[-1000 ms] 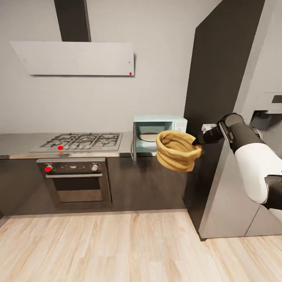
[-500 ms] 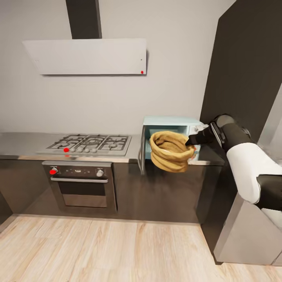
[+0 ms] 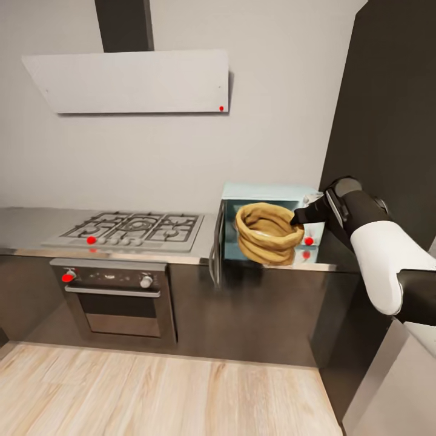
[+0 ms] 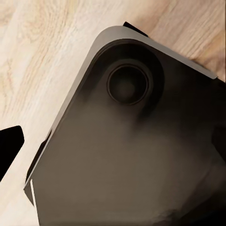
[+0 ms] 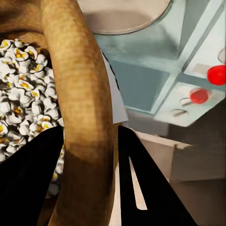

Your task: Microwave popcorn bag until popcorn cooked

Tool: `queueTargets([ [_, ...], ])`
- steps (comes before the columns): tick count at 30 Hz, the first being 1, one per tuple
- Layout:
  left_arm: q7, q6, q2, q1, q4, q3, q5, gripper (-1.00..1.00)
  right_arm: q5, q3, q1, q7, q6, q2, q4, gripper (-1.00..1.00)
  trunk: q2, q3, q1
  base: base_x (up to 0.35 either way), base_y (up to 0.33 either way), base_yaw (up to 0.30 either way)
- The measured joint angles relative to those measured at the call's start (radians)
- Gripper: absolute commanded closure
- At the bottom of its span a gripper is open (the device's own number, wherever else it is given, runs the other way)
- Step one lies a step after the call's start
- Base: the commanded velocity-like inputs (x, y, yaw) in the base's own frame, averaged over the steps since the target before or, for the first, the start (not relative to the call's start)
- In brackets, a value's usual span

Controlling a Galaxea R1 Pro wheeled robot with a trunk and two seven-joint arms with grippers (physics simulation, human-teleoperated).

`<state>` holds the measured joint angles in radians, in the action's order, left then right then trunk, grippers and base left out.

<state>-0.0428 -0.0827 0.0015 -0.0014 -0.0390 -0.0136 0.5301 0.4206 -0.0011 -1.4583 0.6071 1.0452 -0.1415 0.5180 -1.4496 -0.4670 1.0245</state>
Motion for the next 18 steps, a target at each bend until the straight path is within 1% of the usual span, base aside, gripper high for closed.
queueTargets([
  [7,0.000,0.000,0.000,0.000,0.000,0.000,0.000,-1.00,0.001,-0.004,0.000,-0.010,0.000,0.012,-0.016,1.00,0.000,0.000,0.000,0.308,-0.090,0.000],
  [10,0.000,0.000,0.000,0.000,0.000,0.000,0.000,-1.00,0.003,-0.004,0.000,-0.030,-0.001,0.005,-0.074,1.00,0.000,0.000,0.000,0.075,-0.018,0.000],
  [12,0.000,0.000,0.000,0.000,0.000,0.000,0.000,-1.00,0.001,-0.004,0.000,-0.034,-0.001,0.000,-0.084,1.00,0.000,0.000,0.001,0.010,-0.002,0.000],
  [15,0.000,-0.001,0.000,0.000,0.000,0.000,0.000,-1.00,0.001,-0.004,0.000,-0.037,0.000,0.000,-0.099,1.00,0.000,0.000,0.001,0.000,0.000,0.000],
  [18,0.000,-0.002,0.001,0.000,0.000,0.000,0.000,-1.00,-0.001,-0.002,0.000,-0.043,0.000,0.008,-0.101,1.00,0.000,0.000,0.001,0.000,0.000,0.000],
])
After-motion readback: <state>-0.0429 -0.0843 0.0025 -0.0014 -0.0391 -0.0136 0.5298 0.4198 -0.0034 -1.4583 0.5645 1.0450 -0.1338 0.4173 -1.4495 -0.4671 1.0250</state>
